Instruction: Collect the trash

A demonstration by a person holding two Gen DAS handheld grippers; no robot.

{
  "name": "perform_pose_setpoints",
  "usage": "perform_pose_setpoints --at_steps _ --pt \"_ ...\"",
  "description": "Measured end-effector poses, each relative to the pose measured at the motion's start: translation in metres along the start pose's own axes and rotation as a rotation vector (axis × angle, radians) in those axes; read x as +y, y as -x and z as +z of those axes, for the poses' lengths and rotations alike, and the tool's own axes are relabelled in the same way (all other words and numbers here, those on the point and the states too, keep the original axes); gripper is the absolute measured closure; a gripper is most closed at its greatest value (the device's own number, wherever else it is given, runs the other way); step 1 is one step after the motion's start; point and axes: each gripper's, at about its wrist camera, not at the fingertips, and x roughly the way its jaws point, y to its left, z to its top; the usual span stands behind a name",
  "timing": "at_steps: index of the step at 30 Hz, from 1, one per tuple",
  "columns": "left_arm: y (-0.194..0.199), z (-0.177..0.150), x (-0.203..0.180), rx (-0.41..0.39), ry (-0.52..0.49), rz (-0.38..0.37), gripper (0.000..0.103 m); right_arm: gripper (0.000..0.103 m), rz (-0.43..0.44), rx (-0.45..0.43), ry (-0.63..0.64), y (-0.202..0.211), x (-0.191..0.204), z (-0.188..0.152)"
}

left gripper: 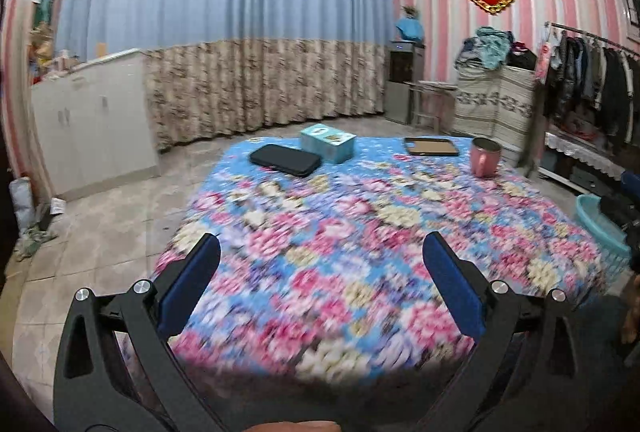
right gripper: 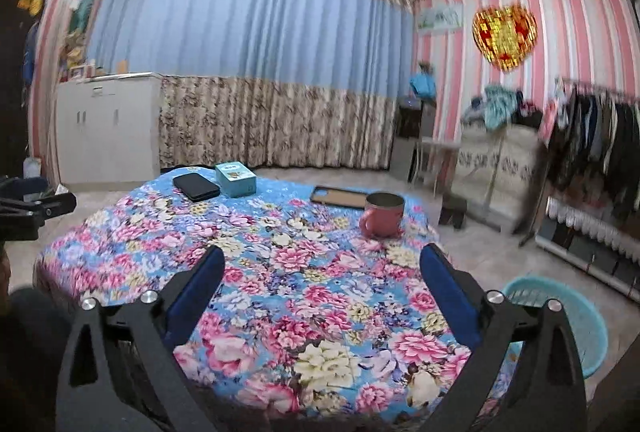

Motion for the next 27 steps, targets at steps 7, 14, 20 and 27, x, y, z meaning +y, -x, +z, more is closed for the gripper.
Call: perform_pose_setpoints --at_steps 7,14,20,27 --pt "0.028 -0.014 -0.017 -0.158 -0.072 0.211 0.005 0.004 -0.049 -0.031 0.053 0.004 0.007 0.003" --pt "0.003 0.004 -0.013 -0.138 -0.044 0.19 0.005 0.004 -0.026 0.063 -0.063 -0.028 -0.012 0.01" --pt "0.01 -0.005 -0.035 -0.189 -0.128 0.178 0.005 0.004 0.046 0.082 0.016 -0.03 0.001 0.003" --pt "0.004 -0.003 -0.027 -0.16 -0.1 0.095 0.005 0.004 0.036 0.065 -0.022 -0.029 -0.008 0.003"
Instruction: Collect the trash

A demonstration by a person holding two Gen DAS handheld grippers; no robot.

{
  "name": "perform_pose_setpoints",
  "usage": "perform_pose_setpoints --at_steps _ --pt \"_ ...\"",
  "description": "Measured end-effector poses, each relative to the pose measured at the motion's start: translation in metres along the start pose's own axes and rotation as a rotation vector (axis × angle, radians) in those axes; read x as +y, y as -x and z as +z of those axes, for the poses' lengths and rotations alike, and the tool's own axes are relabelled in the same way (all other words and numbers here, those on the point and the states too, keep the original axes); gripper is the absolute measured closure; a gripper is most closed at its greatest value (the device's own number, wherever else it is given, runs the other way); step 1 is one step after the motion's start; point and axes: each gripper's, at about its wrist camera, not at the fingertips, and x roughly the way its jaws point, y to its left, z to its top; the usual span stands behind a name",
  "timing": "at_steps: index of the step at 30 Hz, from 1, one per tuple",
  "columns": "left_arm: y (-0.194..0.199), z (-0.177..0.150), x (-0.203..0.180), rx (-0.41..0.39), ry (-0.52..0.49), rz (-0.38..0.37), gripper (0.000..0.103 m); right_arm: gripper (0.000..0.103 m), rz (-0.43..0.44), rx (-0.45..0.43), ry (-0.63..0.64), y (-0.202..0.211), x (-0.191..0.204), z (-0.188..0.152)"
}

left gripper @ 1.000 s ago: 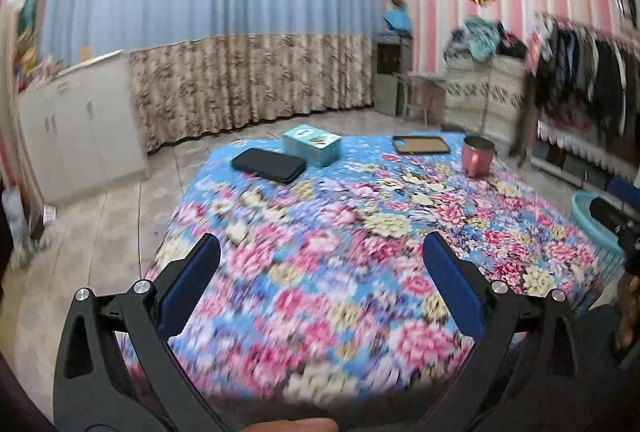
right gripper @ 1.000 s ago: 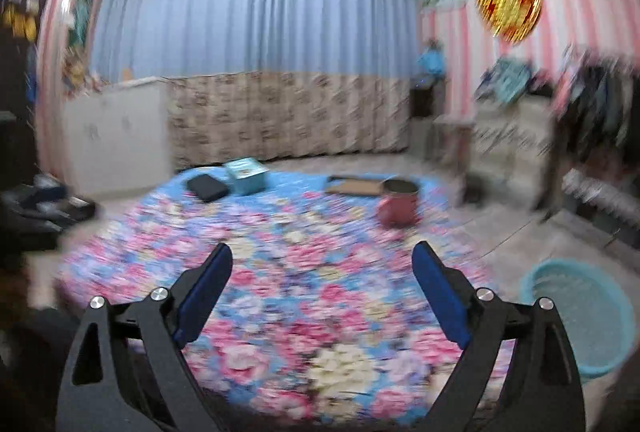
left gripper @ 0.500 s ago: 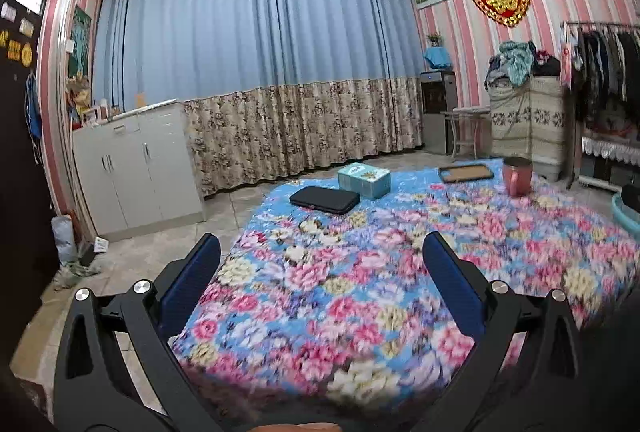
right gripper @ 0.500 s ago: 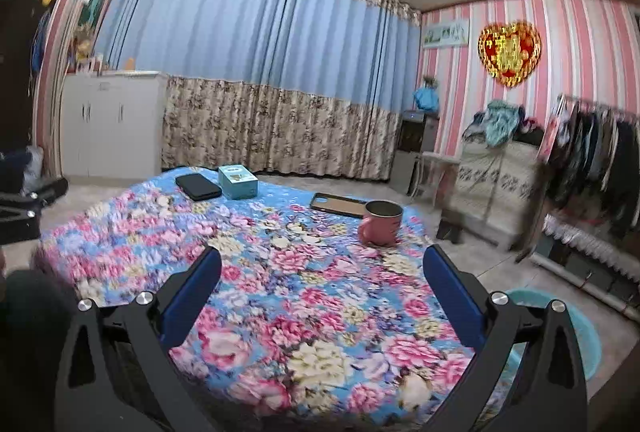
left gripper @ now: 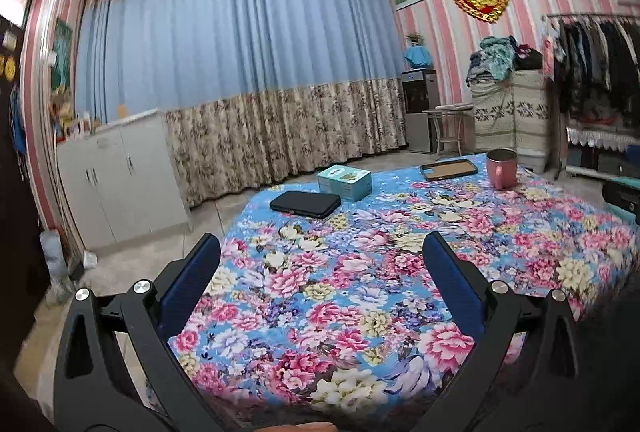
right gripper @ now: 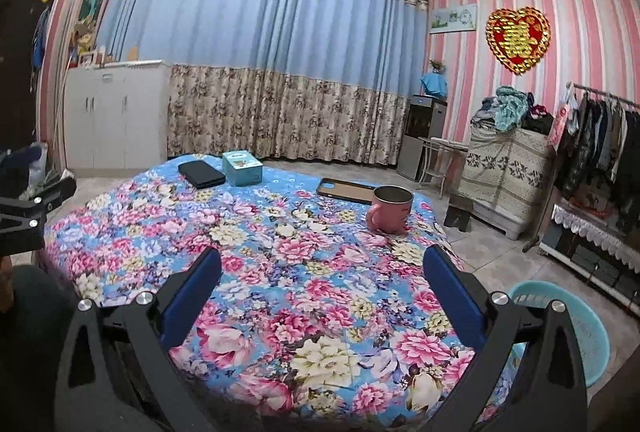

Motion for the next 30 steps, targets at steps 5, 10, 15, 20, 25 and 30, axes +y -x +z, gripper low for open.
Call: perform_pose_setpoints --at_steps 5,10,15,20,25,30 --pt "-0.011 -0.002 0.009 0.049 0.058 -0.028 0.005 0.004 -0.011 0.01 -0.023 -0.004 -0.003 -0.001" --pt "-0.015 -0.003 0.005 0.067 0.056 -0.038 0.005 0.004 -0.023 0.005 -0.009 -0.004 0.001 -0.001" --pt "-0.018 -0.004 0.006 0.078 0.065 -0.04 0.005 0.004 -0.014 0.014 -0.039 -0.005 -0.005 0.0" --pt "-0.02 -0.004 0.008 0.089 0.081 -0.041 0.005 0.004 -0.002 0.027 -0.078 -0.008 -0.013 -0.001" --pt "-0.018 -0.004 0.001 0.083 0.05 -0.037 0.005 0.004 -0.017 0.042 -0.075 -0.01 -0.012 -0.001" --pt "-0.019 -0.004 0.002 0.088 0.056 -0.039 0.005 0.004 -0.022 0.042 -0.067 -0.011 -0.01 -0.002"
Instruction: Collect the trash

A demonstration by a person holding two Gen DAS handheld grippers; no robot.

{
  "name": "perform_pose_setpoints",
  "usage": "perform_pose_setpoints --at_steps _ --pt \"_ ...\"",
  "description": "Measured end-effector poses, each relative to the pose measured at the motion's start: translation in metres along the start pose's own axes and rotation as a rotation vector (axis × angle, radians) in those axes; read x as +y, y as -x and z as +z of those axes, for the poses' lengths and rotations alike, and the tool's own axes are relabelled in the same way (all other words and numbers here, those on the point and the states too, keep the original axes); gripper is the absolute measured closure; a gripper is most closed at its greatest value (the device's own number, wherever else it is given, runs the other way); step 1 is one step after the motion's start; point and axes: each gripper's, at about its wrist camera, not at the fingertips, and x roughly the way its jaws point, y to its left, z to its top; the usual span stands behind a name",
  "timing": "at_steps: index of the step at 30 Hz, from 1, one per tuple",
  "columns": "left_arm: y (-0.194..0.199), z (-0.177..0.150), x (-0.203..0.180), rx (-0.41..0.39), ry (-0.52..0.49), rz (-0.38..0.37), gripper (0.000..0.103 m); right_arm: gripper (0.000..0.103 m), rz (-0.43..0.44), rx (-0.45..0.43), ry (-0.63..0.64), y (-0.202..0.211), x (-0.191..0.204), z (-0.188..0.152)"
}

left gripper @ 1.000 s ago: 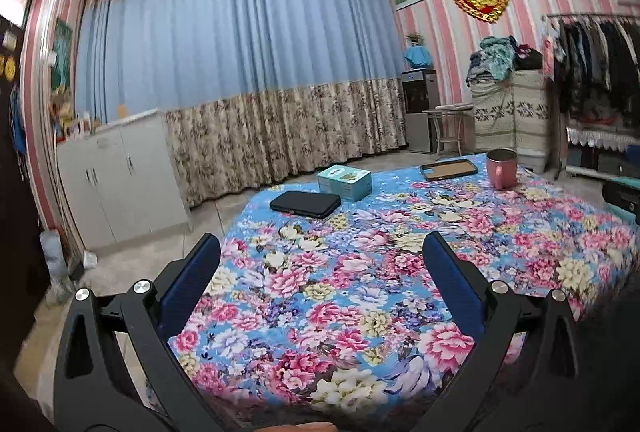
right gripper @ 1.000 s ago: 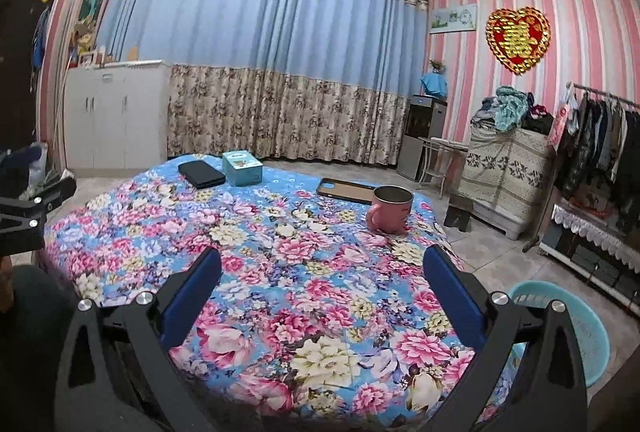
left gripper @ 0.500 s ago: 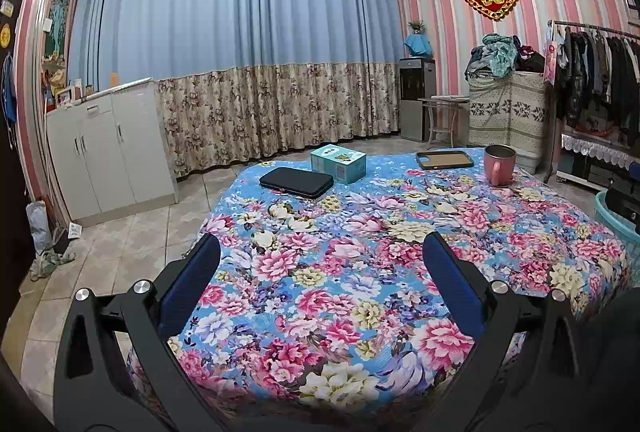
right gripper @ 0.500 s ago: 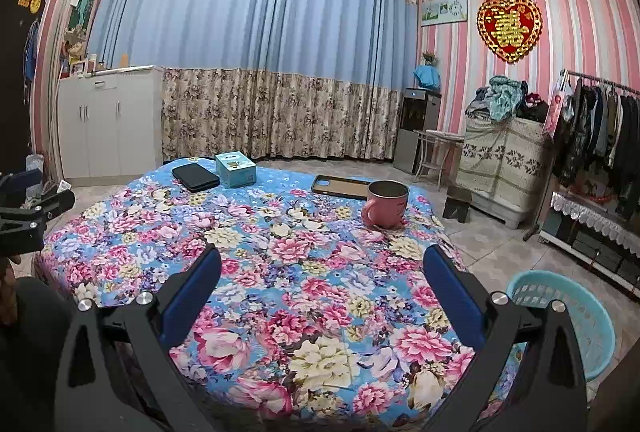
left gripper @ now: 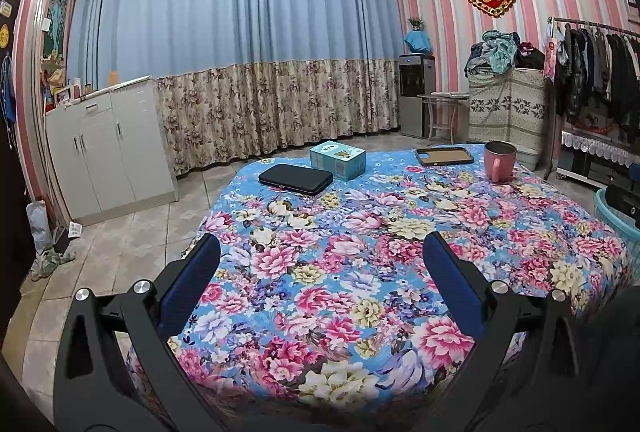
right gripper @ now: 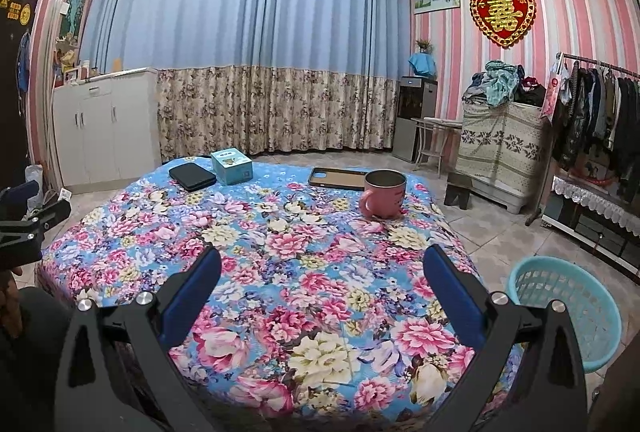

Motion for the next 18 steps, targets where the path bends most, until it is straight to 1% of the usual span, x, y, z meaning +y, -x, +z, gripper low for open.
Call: perform_pose_setpoints --at_steps 18 --pt "0.0004 -0.0005 -0.0031 0.001 -0.014 0.007 0.005 0.004 -0.004 0.004 -0.001 0.0003 -0.0005 -0.0002"
